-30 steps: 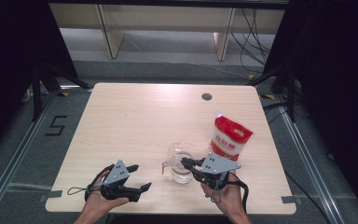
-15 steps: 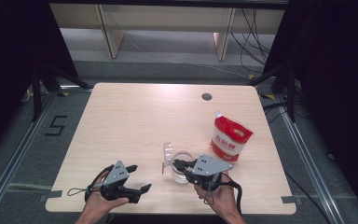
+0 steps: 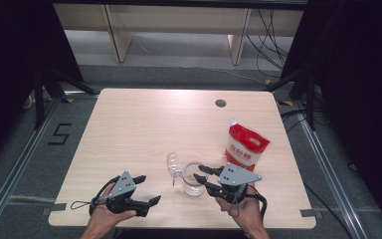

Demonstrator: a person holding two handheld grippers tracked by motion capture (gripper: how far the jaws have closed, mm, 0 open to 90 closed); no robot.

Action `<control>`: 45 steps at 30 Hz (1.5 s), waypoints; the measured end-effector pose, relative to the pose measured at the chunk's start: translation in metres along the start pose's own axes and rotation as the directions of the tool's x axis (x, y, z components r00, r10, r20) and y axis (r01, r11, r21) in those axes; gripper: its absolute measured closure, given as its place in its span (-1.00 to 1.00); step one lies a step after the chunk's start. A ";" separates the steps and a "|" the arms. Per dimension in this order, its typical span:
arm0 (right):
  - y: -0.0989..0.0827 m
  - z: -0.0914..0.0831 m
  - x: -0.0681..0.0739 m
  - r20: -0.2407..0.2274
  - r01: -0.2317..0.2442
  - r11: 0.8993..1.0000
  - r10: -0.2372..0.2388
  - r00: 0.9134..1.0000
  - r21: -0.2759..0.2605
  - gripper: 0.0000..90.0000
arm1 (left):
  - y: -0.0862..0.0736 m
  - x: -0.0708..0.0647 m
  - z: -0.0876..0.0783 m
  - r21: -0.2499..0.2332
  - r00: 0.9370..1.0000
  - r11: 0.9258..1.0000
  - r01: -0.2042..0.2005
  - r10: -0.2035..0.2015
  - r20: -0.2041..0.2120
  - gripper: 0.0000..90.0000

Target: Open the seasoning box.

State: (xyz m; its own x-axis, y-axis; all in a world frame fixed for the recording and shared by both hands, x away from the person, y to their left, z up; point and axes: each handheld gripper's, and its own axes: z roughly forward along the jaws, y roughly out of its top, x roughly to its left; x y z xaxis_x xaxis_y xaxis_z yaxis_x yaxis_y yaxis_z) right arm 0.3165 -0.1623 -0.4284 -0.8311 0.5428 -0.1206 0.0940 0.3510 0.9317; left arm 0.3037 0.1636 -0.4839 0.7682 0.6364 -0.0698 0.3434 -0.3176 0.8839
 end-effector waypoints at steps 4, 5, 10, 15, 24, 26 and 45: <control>-0.006 -0.012 -0.009 0.026 -0.015 1.000 0.015 1.000 0.002 0.24 | -0.001 -0.002 0.001 -0.003 1.000 1.000 0.023 -0.023 -0.010 -0.64; -0.008 -0.016 -0.012 0.026 -0.019 1.000 0.019 0.999 0.008 0.22 | -0.001 -0.002 0.000 0.002 1.000 1.000 0.014 -0.014 -0.011 -0.64; -0.019 -0.036 -0.024 0.073 -0.046 0.999 0.046 0.996 -0.007 0.11 | -0.001 -0.003 0.000 0.001 1.000 1.000 0.018 -0.018 -0.012 -0.64; -0.030 -0.053 -0.033 0.128 -0.091 0.996 0.090 0.988 0.005 0.00 | -0.001 -0.003 0.001 -0.003 1.000 1.000 0.024 -0.024 -0.018 -0.64; -0.050 -0.068 -0.038 0.158 -0.174 0.984 0.164 0.974 0.050 -0.32 | 0.000 -0.003 0.002 -0.011 0.999 0.999 0.036 -0.036 -0.018 -0.64; -0.054 -0.071 -0.039 0.168 -0.172 0.983 0.160 0.973 0.060 -0.32 | 0.002 0.000 0.002 -0.004 1.000 1.000 -0.005 0.005 -0.017 -0.64; -0.083 -0.091 -0.067 0.259 -0.237 0.971 0.223 0.940 0.023 -0.64 | 0.001 -0.001 0.004 -0.007 0.999 0.999 0.031 -0.031 -0.018 -0.64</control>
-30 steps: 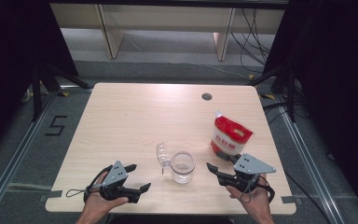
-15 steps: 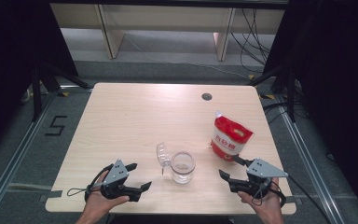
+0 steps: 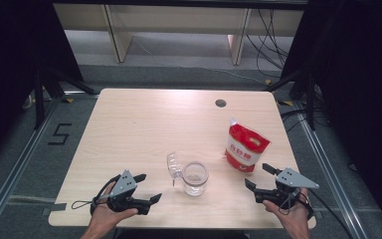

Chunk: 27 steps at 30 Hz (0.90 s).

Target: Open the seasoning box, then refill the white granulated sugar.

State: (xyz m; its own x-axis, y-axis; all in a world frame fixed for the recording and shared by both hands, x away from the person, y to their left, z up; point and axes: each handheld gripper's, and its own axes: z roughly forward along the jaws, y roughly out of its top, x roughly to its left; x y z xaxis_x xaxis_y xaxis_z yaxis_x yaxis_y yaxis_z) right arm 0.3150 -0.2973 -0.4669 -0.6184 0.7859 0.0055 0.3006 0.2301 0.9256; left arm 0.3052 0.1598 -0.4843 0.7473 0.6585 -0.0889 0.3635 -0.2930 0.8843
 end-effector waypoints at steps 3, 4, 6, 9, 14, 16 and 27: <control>-0.002 0.001 -0.004 0.008 -0.017 1.000 0.017 1.000 0.002 -0.63 | 0.000 0.000 0.000 0.000 1.000 1.000 -0.002 0.002 0.000 -0.65; -0.003 0.000 -0.005 0.013 -0.007 1.000 0.007 1.000 0.009 -0.63 | 0.000 0.000 0.000 0.001 1.000 1.000 -0.009 0.009 -0.001 -0.64; -0.005 0.002 -0.006 0.017 -0.032 0.999 0.032 0.999 0.003 -0.63 | 0.000 0.000 0.000 0.002 1.000 1.000 -0.008 0.008 0.000 -0.64; -0.006 0.003 -0.010 0.029 -0.025 1.000 0.024 0.999 0.016 -0.64 | 0.001 -0.001 0.000 0.001 1.000 1.000 -0.008 0.008 0.004 -0.64; -0.006 0.008 -0.017 0.041 0.007 1.000 -0.007 0.999 0.006 -0.64 | 0.001 -0.002 0.000 0.006 1.000 1.000 -0.004 0.004 0.011 -0.64; -0.007 0.010 -0.017 0.040 -0.012 1.000 0.011 0.999 0.014 -0.64 | 0.000 -0.002 0.000 0.007 1.000 1.000 -0.005 0.005 0.007 -0.64; -0.004 0.027 -0.027 0.053 0.014 1.000 -0.013 0.999 -0.010 -0.65 | 0.000 0.000 0.000 0.012 0.999 0.999 -0.034 0.034 0.007 -0.64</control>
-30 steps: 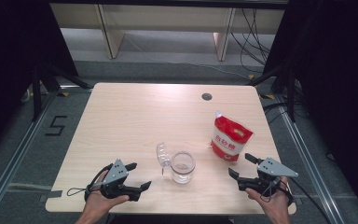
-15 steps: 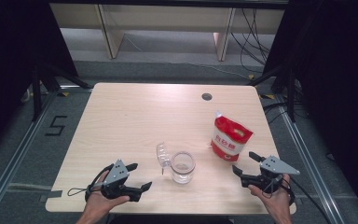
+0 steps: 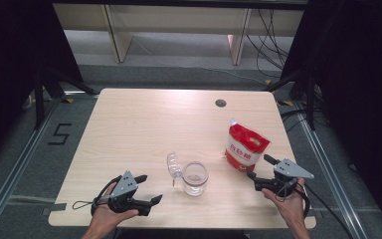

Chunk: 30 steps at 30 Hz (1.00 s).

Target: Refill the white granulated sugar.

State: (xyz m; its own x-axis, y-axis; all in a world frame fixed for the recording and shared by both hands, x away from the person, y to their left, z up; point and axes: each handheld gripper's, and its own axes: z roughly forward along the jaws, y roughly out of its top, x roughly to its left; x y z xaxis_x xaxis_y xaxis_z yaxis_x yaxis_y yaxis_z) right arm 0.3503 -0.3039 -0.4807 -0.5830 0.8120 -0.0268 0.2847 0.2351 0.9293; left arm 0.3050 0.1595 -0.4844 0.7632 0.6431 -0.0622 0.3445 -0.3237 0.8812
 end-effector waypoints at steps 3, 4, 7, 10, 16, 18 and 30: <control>-0.001 0.006 -0.004 -0.005 0.003 1.000 -0.003 1.000 -0.017 -0.65 | 0.000 0.000 0.000 0.003 1.000 1.000 0.001 -0.001 -0.004 -0.64; 0.000 0.007 -0.005 -0.002 0.002 1.000 -0.002 1.000 -0.020 -0.65 | 0.000 0.000 0.000 0.003 1.000 1.000 0.002 -0.002 -0.005 -0.64; -0.001 0.012 -0.003 0.000 -0.012 0.999 0.012 1.000 -0.029 -0.65 | -0.001 -0.001 0.000 0.003 1.000 1.000 0.011 -0.011 -0.005 -0.64; -0.002 0.022 -0.004 -0.019 -0.013 0.999 0.012 1.000 -0.043 -0.66 | -0.001 0.000 0.000 -0.001 1.000 1.000 0.013 -0.013 -0.002 -0.64; -0.005 0.036 -0.008 -0.023 -0.010 0.999 0.009 1.000 -0.050 -0.66 | -0.003 -0.001 0.001 0.003 0.999 0.999 0.038 -0.038 -0.002 -0.64; -0.007 0.039 -0.009 -0.019 -0.015 0.998 0.014 1.000 -0.057 -0.65 | -0.002 0.000 0.001 0.003 0.999 0.999 0.036 -0.036 -0.002 -0.64; -0.010 0.050 -0.011 -0.026 -0.008 0.993 0.005 1.000 -0.121 -0.64 | -0.003 -0.001 0.001 -0.003 0.999 0.999 0.034 -0.034 -0.001 -0.64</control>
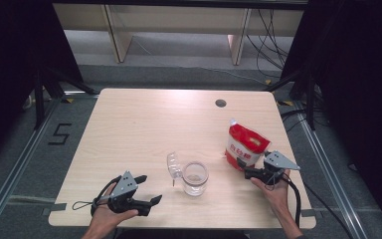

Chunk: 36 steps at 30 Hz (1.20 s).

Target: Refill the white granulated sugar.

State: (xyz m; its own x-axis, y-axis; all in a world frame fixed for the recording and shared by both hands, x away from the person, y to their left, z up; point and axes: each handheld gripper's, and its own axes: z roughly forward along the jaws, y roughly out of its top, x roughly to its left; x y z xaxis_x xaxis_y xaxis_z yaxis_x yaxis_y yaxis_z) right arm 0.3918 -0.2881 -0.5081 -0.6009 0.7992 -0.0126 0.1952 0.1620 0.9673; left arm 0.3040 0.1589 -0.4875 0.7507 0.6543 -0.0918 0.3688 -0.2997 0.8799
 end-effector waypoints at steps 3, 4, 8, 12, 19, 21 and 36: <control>-0.001 0.001 0.001 0.001 -0.001 1.000 0.001 1.000 -0.012 -0.65 | 0.000 -0.001 0.001 0.001 1.000 1.000 0.001 -0.001 0.002 -0.64; -0.001 0.002 0.001 -0.014 -0.001 1.000 0.001 1.000 -0.014 -0.65 | 0.000 -0.001 0.000 0.007 1.000 1.000 -0.009 0.009 -0.003 -0.64; -0.002 0.004 -0.001 -0.054 0.017 1.000 -0.017 0.998 -0.009 -0.65 | 0.000 0.001 0.000 0.006 1.000 1.000 -0.025 0.025 0.001 -0.64; -0.003 0.008 -0.004 -0.027 -0.002 1.000 0.002 1.000 0.001 -0.60 | 0.000 0.001 0.000 0.008 1.000 1.000 -0.027 0.027 0.001 -0.64; -0.004 0.010 -0.001 -0.036 -0.015 1.000 0.016 0.999 0.011 -0.41 | 0.000 0.001 0.000 0.010 0.999 0.999 -0.032 0.032 0.002 -0.64; -0.004 0.010 -0.001 -0.035 -0.014 1.000 0.014 0.999 0.011 -0.39 | 0.000 0.000 0.000 0.010 1.000 0.999 -0.031 0.031 0.001 -0.64; -0.003 0.016 -0.005 -0.072 0.022 1.000 -0.023 0.997 -0.019 -0.27 | 0.000 -0.002 0.001 0.013 1.000 1.000 -0.009 0.009 0.008 -0.64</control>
State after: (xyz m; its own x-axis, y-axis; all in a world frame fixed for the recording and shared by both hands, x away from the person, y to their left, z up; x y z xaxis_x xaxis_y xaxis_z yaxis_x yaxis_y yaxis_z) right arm 0.4063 -0.2832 -0.5149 -0.6598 0.7513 -0.0165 0.1677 0.1686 0.9713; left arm 0.3032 0.1571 -0.4879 0.7585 0.6458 -0.0875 0.3690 -0.3149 0.8745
